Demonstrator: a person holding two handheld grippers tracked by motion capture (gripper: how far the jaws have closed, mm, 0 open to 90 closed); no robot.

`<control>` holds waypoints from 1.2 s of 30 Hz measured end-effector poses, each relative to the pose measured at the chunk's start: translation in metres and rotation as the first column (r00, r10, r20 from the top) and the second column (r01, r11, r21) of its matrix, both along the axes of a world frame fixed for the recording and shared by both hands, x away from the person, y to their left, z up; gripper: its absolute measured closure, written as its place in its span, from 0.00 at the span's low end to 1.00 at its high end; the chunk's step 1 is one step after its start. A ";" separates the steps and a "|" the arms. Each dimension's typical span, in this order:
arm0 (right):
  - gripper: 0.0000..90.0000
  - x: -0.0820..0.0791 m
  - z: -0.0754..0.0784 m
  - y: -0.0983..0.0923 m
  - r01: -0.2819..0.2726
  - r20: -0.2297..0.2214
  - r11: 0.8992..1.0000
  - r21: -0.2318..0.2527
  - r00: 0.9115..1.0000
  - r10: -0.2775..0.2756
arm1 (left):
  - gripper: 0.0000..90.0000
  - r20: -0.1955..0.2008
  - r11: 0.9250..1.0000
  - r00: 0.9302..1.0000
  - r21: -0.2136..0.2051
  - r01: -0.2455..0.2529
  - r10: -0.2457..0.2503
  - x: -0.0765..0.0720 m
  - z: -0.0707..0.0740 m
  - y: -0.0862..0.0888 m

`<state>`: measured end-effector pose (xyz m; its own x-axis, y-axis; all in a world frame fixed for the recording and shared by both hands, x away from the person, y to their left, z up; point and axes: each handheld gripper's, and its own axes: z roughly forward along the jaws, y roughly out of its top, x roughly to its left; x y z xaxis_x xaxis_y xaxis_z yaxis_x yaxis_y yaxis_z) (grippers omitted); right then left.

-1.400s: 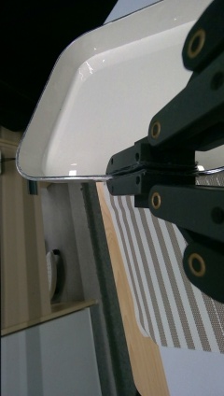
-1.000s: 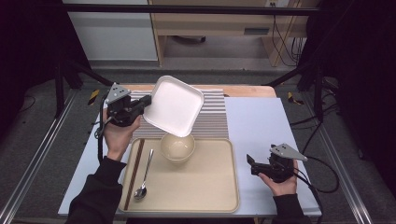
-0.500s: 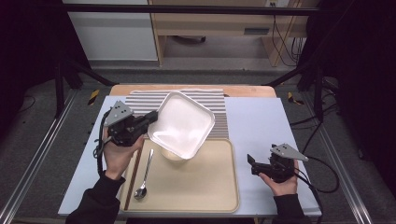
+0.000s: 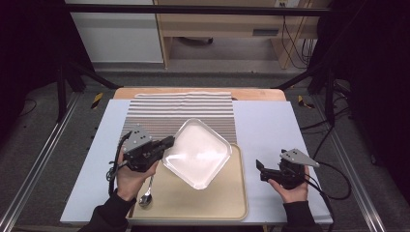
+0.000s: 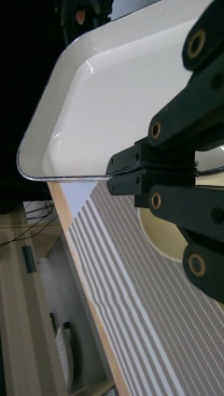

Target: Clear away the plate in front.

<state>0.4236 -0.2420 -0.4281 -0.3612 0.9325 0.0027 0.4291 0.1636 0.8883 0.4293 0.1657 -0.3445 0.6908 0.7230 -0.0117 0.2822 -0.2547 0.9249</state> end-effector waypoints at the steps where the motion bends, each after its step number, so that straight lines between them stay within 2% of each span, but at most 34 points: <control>1: 0.03 0.000 0.000 0.000 0.000 0.000 1.000 0.000 1.000 0.000 | 0.98 -0.004 1.000 1.000 0.003 0.009 -0.009 -0.001 -0.002 -0.003; 6: 0.03 -0.001 0.002 -0.001 -0.001 0.007 1.000 0.007 1.000 0.001 | 0.98 -0.029 0.999 0.999 0.040 0.037 -0.036 -0.008 -0.013 -0.016; 13: 0.03 -0.003 0.004 -0.003 0.006 0.018 1.000 0.019 1.000 -0.006 | 0.98 -0.083 0.995 0.995 0.084 0.056 -0.049 -0.008 -0.034 -0.029; 25: 0.03 -0.004 0.005 -0.004 0.005 0.024 1.000 0.024 1.000 -0.005 | 0.98 -0.147 0.983 0.987 0.161 0.085 -0.061 -0.007 -0.066 -0.052; 29: 0.03 -0.004 0.005 -0.003 0.004 0.023 1.000 0.024 1.000 -0.004 | 0.98 -0.164 0.982 0.985 0.173 0.080 -0.051 -0.004 -0.073 -0.054; 36: 0.03 -0.003 0.005 -0.003 0.003 0.022 1.000 0.022 1.000 -0.003 | 0.98 -0.205 0.980 0.977 0.180 0.088 -0.050 0.002 -0.081 -0.055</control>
<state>0.4202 -0.2451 -0.4234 -0.3587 0.9333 0.0154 0.4099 0.1426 0.9009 0.4311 0.1104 -0.4258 0.7363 0.6763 -0.0226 0.4313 -0.4433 0.7858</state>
